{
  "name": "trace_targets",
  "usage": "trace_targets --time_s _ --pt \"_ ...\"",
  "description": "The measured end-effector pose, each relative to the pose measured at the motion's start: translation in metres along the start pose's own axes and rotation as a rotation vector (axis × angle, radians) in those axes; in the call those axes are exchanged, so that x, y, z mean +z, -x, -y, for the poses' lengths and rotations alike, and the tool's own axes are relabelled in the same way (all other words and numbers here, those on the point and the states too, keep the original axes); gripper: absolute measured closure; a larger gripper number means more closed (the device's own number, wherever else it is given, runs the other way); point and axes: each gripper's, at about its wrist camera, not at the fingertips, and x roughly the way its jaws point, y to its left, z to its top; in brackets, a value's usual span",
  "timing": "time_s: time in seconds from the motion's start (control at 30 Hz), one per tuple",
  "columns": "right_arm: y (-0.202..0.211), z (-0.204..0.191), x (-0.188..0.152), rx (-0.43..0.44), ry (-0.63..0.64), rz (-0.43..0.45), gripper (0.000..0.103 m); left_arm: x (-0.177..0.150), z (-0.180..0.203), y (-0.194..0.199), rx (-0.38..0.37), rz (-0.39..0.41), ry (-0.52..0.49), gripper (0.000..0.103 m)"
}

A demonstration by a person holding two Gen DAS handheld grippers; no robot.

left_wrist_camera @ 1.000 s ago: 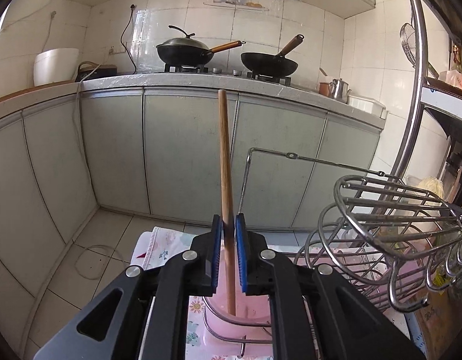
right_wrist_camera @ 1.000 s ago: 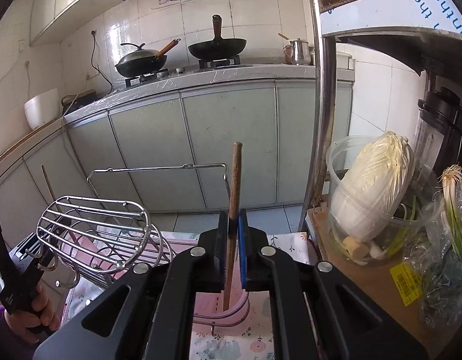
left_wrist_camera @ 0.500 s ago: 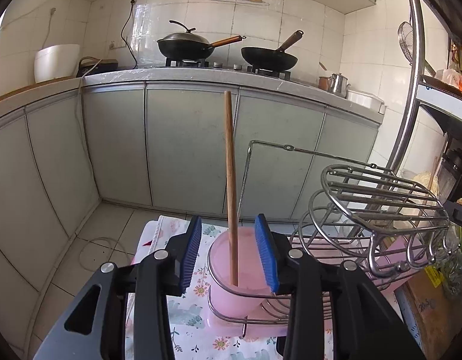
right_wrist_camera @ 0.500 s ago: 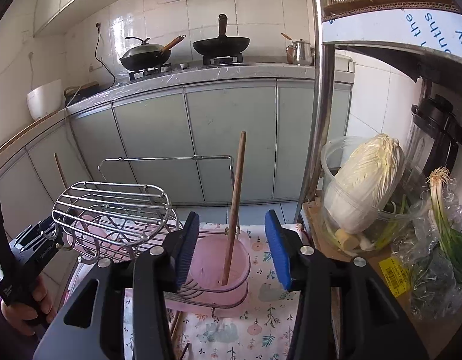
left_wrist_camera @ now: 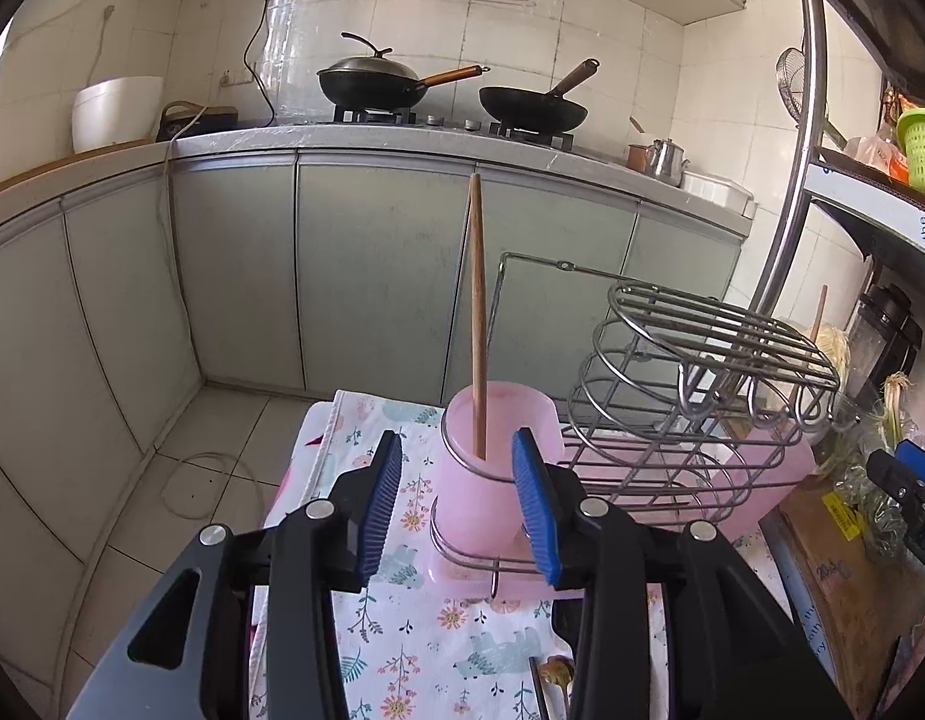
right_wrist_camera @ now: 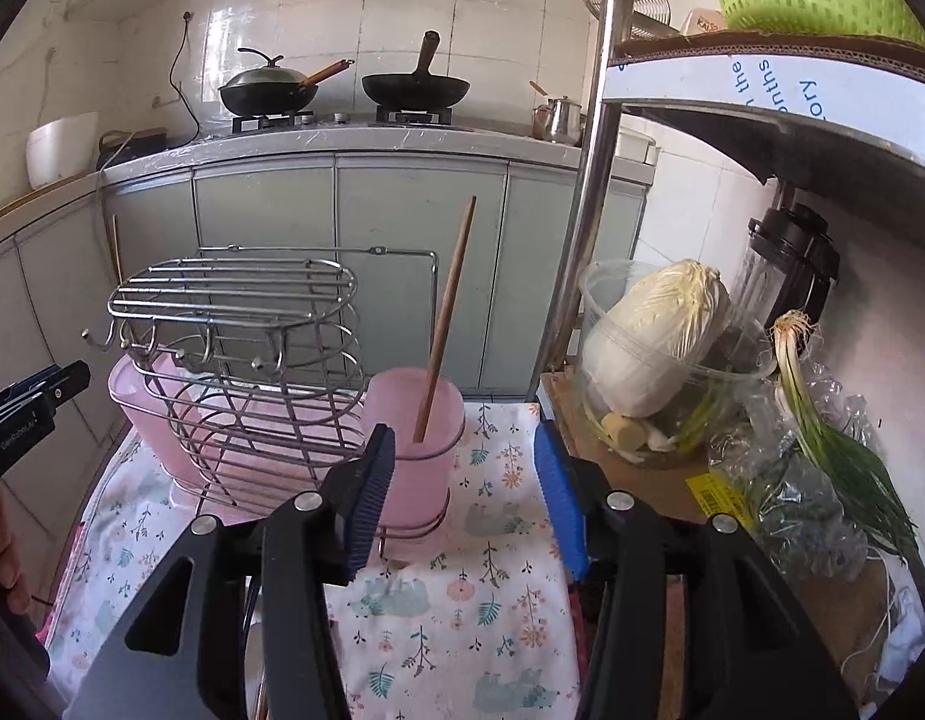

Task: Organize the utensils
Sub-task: 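Lower the chopstick into the pink cup and open the right gripper, then lower the right gripper onto a thin black chopstick and close it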

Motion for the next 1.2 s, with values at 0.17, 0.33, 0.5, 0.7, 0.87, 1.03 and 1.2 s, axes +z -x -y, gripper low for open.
trace_targets --time_s 0.17,0.33,0.5,0.7,0.87,1.03,1.2 --pt "0.004 0.002 -0.015 0.012 -0.024 -0.03 0.054 -0.014 0.005 0.014 -0.012 -0.017 -0.011 0.065" --pt "0.002 0.002 -0.028 0.022 -0.042 -0.063 0.054 -0.028 0.012 0.022 -0.028 -0.042 -0.027 0.065" --pt "-0.002 -0.001 -0.039 0.026 -0.046 -0.098 0.054 -0.044 0.021 0.026 -0.04 -0.072 -0.045 0.065" --pt "-0.005 -0.002 -0.05 0.031 -0.047 -0.125 0.054 -0.059 0.029 0.025 -0.044 -0.113 -0.063 0.065" --pt "-0.008 -0.003 -0.057 0.036 -0.049 -0.144 0.054 -0.071 0.033 0.022 -0.042 -0.142 -0.076 0.065" --pt "-0.012 -0.002 -0.061 0.043 -0.052 -0.163 0.054 -0.08 0.035 0.015 -0.045 -0.185 -0.076 0.065" --pt "-0.022 -0.003 -0.071 0.075 -0.064 -0.212 0.054 -0.09 0.029 0.001 -0.047 -0.256 -0.057 0.065"
